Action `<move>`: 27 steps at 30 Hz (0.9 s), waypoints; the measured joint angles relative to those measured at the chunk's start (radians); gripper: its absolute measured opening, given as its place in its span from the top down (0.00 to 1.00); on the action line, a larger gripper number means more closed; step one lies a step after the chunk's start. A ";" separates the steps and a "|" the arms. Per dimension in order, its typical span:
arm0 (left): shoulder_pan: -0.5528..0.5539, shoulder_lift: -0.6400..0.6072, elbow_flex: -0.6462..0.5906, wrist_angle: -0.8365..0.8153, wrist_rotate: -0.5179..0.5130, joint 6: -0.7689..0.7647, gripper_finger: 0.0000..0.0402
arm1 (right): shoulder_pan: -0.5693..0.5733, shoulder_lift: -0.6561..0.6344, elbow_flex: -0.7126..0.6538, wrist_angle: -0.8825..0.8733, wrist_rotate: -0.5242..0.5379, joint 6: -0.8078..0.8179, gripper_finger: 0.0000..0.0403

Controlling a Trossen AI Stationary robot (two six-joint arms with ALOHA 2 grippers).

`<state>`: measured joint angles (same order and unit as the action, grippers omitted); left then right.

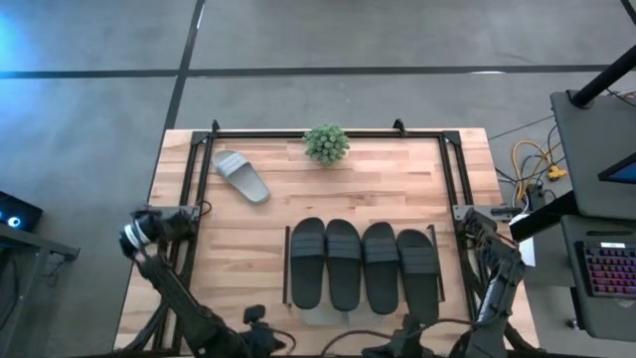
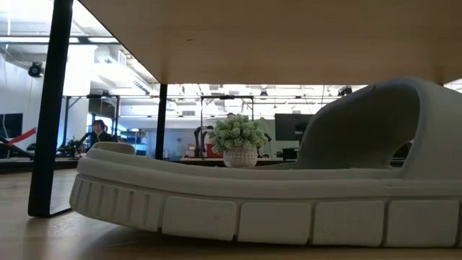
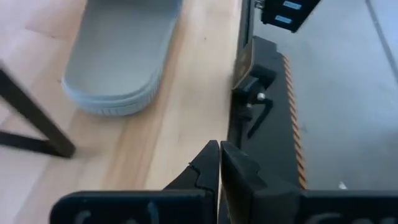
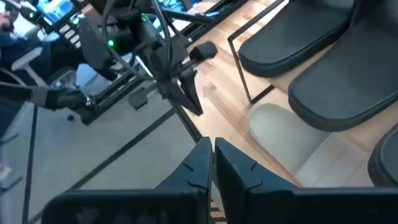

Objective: Pick and place slides into the shelf
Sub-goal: Put the white slipper under the shelf

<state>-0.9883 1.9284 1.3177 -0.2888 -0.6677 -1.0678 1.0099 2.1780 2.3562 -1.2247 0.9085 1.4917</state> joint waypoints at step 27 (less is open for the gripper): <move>0.130 0.208 0.244 -0.269 -0.125 0.326 1.00 | 0.020 0.004 -0.003 -0.091 -0.026 0.053 0.97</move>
<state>-0.8581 2.1368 1.5614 -0.5579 -0.7932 -0.7419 1.0298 2.1822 2.3528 -1.3160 0.8825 1.5447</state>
